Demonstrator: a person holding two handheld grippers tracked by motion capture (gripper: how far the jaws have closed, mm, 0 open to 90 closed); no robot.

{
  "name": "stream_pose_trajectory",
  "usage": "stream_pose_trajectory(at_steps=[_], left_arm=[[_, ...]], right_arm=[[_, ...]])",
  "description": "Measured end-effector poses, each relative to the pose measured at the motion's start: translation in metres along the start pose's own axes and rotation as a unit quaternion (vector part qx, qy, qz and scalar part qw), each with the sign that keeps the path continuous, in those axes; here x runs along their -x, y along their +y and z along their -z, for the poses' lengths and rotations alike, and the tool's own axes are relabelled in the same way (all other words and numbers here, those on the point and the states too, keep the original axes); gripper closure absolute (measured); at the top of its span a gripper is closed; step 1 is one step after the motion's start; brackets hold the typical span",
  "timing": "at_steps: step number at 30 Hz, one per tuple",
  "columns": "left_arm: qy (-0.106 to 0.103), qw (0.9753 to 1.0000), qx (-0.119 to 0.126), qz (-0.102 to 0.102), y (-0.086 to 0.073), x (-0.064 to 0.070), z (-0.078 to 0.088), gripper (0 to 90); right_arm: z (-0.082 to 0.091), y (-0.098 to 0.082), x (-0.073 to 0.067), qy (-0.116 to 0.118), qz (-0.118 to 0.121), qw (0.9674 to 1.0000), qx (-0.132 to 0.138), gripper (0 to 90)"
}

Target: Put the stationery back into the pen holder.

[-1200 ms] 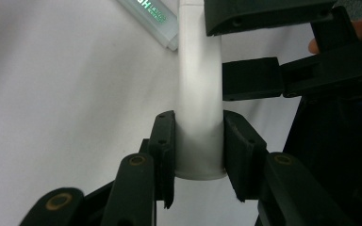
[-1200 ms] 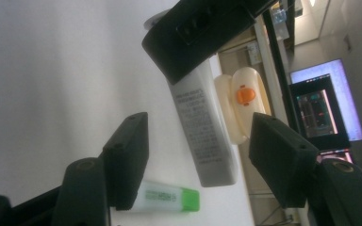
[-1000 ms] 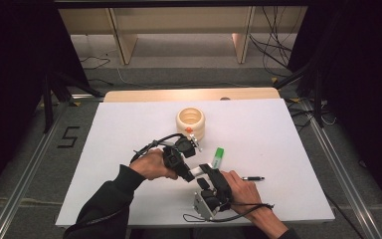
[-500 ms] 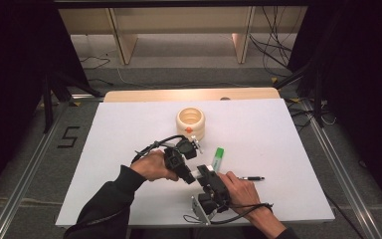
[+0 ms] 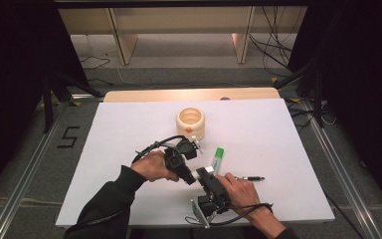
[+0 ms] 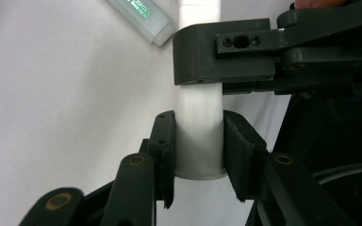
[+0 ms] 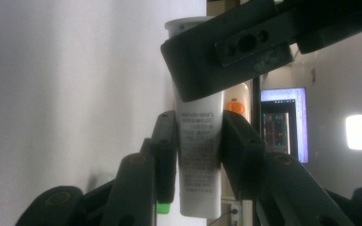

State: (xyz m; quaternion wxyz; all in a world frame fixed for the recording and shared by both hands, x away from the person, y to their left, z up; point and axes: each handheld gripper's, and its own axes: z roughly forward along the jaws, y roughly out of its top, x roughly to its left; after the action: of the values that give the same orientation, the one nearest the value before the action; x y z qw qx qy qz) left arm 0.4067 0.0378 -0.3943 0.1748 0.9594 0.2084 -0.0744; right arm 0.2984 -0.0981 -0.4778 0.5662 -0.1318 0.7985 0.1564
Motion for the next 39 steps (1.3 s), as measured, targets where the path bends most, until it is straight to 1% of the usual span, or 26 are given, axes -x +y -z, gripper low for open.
stream_pose_trajectory(at_steps=[3, 6, 8, 9, 10, 12, 14, 15, 17, 18, 21, 22, 23, 24, 25, 26, 27, 30, 31, 32, 34, 35, 36, 37, 38, 39], left_arm=[[-0.001, 1.0000, 0.001, 0.002, 0.000, 0.000, -0.001, 66.3], [-0.003, 1.0000, 0.002, 0.003, 0.000, 0.000, 0.000, 66.0], [-0.002, 1.0000, 0.005, 0.004, -0.001, 0.000, 0.000, 65.3], [0.000, 0.9999, 0.011, 0.003, -0.001, 0.000, 0.002, 64.5], [0.001, 0.9998, 0.018, 0.004, -0.001, 0.000, 0.003, 59.6], [0.007, 0.9997, 0.025, 0.005, -0.002, 0.001, 0.006, 52.3], [0.009, 0.9996, 0.026, 0.002, -0.004, 0.001, 0.008, 50.6], [0.012, 0.9995, 0.028, 0.005, -0.004, 0.001, 0.008, 44.6], [0.018, 0.9992, 0.034, 0.008, -0.005, 0.000, 0.010, 43.0], [0.020, 0.9991, 0.037, 0.009, -0.006, -0.001, 0.011, 41.1], [0.024, 0.9980, 0.056, 0.016, -0.010, -0.003, 0.016, 33.7], [0.029, 0.9975, 0.063, 0.015, -0.011, -0.003, 0.018, 32.9], [0.035, 0.9966, 0.072, 0.017, -0.014, -0.004, 0.020, 31.2], [0.038, 0.9961, 0.077, 0.019, -0.016, -0.004, 0.022, 29.7], [0.044, 0.9953, 0.083, 0.021, -0.018, -0.005, 0.023, 28.5], [0.048, 0.9943, 0.092, 0.024, -0.020, -0.006, 0.025, 26.8], [0.052, 0.9933, 0.100, 0.025, -0.023, -0.007, 0.026, 26.0], [0.061, 0.9898, 0.124, 0.034, -0.031, -0.010, 0.028, 23.8], [0.068, 0.9885, 0.130, 0.036, -0.033, -0.011, 0.028, 23.2], [0.077, 0.9867, 0.139, 0.036, -0.035, -0.011, 0.029, 21.9], [0.083, 0.9830, 0.157, 0.044, -0.039, -0.013, 0.030, 21.2], [0.087, 0.9814, 0.165, 0.046, -0.041, -0.013, 0.030, 21.0], [0.090, 0.9796, 0.174, 0.045, -0.044, -0.013, 0.030, 20.2], [0.092, 0.9779, 0.183, 0.041, -0.046, -0.013, 0.030, 19.9], [0.096, 0.9766, 0.188, 0.041, -0.048, -0.013, 0.030, 19.8], [0.100, 0.9745, 0.197, 0.041, -0.050, -0.013, 0.030, 19.6]], right_arm=[[0.000, 0.000, -0.001, 0.001, 0.003, 1.0000, -0.004, 68.9], [0.000, 0.000, -0.001, -0.002, 0.013, 0.9999, 0.002, 69.4], [0.000, -0.001, -0.001, -0.002, 0.012, 0.9999, 0.002, 69.6], [0.000, -0.001, 0.000, -0.001, 0.011, 0.9999, 0.002, 69.7], [0.001, -0.001, 0.000, 0.002, 0.011, 0.9999, 0.000, 69.7], [0.001, -0.003, -0.001, 0.000, 0.006, 1.0000, -0.003, 69.8], [0.001, -0.003, 0.000, -0.001, 0.008, 1.0000, 0.000, 69.8], [0.001, -0.005, 0.000, -0.001, 0.007, 1.0000, 0.001, 69.8], [0.001, -0.005, 0.000, -0.001, 0.004, 1.0000, -0.002, 69.8], [0.002, -0.005, -0.001, 0.002, -0.003, 1.0000, -0.009, 69.8], [0.002, -0.007, 0.001, -0.003, 0.006, 1.0000, -0.002, 69.8], [0.002, -0.008, 0.000, -0.002, 0.002, 1.0000, -0.002, 69.8], [0.003, -0.009, 0.000, 0.000, -0.006, 0.9999, -0.010, 69.8], [0.002, -0.010, 0.001, -0.003, -0.003, 1.0000, -0.004, 69.8], [0.002, -0.012, 0.003, 0.000, 0.000, 1.0000, -0.007, 69.8], [0.002, -0.013, 0.001, -0.003, -0.014, 0.9999, -0.009, 69.8], [0.001, -0.015, 0.002, -0.009, -0.015, 0.9998, -0.005, 69.7], [0.001, -0.021, 0.005, -0.004, -0.030, 0.9994, -0.014, 69.7], [0.001, -0.023, 0.007, -0.005, -0.029, 0.9995, -0.014, 69.7], [0.001, -0.025, 0.008, -0.006, -0.033, 0.9994, -0.013, 69.7], [0.001, -0.027, 0.009, -0.002, -0.050, 0.9986, -0.017, 69.7], [0.000, -0.029, 0.011, -0.003, -0.043, 0.9990, -0.014, 69.7], [0.001, -0.030, 0.011, -0.006, -0.052, 0.9985, -0.017, 69.7], [0.000, -0.031, 0.012, -0.003, -0.059, 0.9981, -0.016, 69.7], [0.000, -0.032, 0.012, -0.004, -0.065, 0.9977, -0.019, 69.7], [0.000, -0.032, 0.013, -0.001, -0.066, 0.9976, -0.019, 69.7]])
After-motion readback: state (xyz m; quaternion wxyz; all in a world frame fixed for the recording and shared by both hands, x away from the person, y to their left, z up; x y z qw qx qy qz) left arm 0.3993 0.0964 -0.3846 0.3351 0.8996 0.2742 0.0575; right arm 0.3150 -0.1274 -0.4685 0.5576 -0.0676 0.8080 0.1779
